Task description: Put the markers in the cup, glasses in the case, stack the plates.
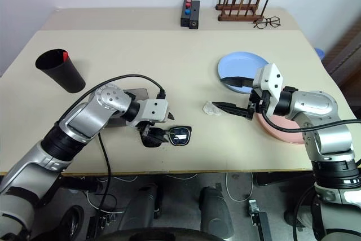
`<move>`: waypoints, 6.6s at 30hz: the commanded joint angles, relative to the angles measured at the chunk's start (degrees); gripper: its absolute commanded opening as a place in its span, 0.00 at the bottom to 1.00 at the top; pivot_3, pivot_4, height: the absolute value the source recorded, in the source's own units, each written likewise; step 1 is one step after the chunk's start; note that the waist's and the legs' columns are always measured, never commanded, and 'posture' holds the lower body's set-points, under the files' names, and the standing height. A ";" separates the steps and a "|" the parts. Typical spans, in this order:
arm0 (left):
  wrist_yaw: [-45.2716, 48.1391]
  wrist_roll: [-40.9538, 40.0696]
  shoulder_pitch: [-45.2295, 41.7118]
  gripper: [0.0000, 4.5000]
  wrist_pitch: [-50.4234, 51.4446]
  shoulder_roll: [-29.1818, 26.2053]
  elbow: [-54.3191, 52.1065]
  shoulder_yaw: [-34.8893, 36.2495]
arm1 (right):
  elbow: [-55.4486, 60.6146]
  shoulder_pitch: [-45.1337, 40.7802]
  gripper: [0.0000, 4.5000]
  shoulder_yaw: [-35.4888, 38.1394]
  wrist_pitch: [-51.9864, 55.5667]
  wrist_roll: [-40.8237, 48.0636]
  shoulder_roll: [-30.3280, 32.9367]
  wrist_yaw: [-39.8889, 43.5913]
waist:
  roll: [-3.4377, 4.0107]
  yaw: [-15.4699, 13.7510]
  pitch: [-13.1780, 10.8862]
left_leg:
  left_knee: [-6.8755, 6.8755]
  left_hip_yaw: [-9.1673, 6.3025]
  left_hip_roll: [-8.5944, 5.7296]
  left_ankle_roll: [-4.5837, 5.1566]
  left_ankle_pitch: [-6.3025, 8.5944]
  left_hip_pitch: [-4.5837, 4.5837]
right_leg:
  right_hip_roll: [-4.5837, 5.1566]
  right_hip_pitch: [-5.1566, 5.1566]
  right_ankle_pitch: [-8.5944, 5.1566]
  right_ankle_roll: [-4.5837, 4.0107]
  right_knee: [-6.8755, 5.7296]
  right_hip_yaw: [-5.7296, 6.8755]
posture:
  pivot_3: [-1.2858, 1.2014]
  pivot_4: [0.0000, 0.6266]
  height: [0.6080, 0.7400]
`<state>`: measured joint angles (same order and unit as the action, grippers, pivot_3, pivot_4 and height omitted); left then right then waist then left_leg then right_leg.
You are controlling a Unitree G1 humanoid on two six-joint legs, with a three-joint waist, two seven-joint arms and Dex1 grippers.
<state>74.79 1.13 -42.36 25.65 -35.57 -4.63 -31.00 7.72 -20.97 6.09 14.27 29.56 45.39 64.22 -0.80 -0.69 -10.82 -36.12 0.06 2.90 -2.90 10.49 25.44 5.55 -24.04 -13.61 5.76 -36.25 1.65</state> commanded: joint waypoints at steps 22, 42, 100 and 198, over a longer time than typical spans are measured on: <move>0.41 -4.96 -0.50 0.00 5.30 2.17 0.16 3.12 | 0.17 -1.99 0.76 1.24 -1.23 0.08 -0.81 -0.39 | 0.09 -0.05 0.05 | -0.12 -0.09 -0.03 0.00 0.00 -0.16 | 0.00 0.32 0.00 0.00 0.07 0.02 | 0.52 0.24 1.00; 12.36 -20.60 -15.91 0.00 17.45 -3.39 15.77 16.06 | -1.96 -4.21 0.76 0.91 -1.90 0.21 -1.84 0.42 | 0.11 0.37 -0.01 | 0.00 -0.13 -0.04 0.02 0.01 -0.08 | -0.04 0.18 0.01 -0.02 0.09 0.03 | 0.52 0.24 1.00; 17.71 -25.11 -16.14 0.00 -16.69 -16.97 48.50 -4.72 | 4.65 -3.71 0.76 0.26 6.57 10.02 -5.33 3.75 | 0.11 0.06 -0.06 | 0.00 -0.06 0.00 0.01 0.01 0.18 | -0.03 -0.12 0.02 -0.05 0.06 0.02 | 0.52 0.24 1.00; 5.88 -7.88 -4.03 0.02 -16.57 -11.43 35.98 19.65 | 4.77 -1.92 0.76 -0.52 2.39 4.85 -10.03 -1.05 | 0.12 0.04 -0.06 | -0.01 -0.03 0.00 0.01 0.01 0.12 | -0.04 -0.07 0.04 -0.04 0.01 0.01 | 0.52 0.24 1.00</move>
<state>80.81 -7.65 -45.24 10.83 -46.56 31.43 -12.58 10.09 -22.91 4.76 17.97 34.00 35.58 63.52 -0.68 -0.66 -10.88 -36.13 0.03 2.91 -2.89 10.50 25.57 5.51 -24.12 -13.57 5.72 -36.23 1.67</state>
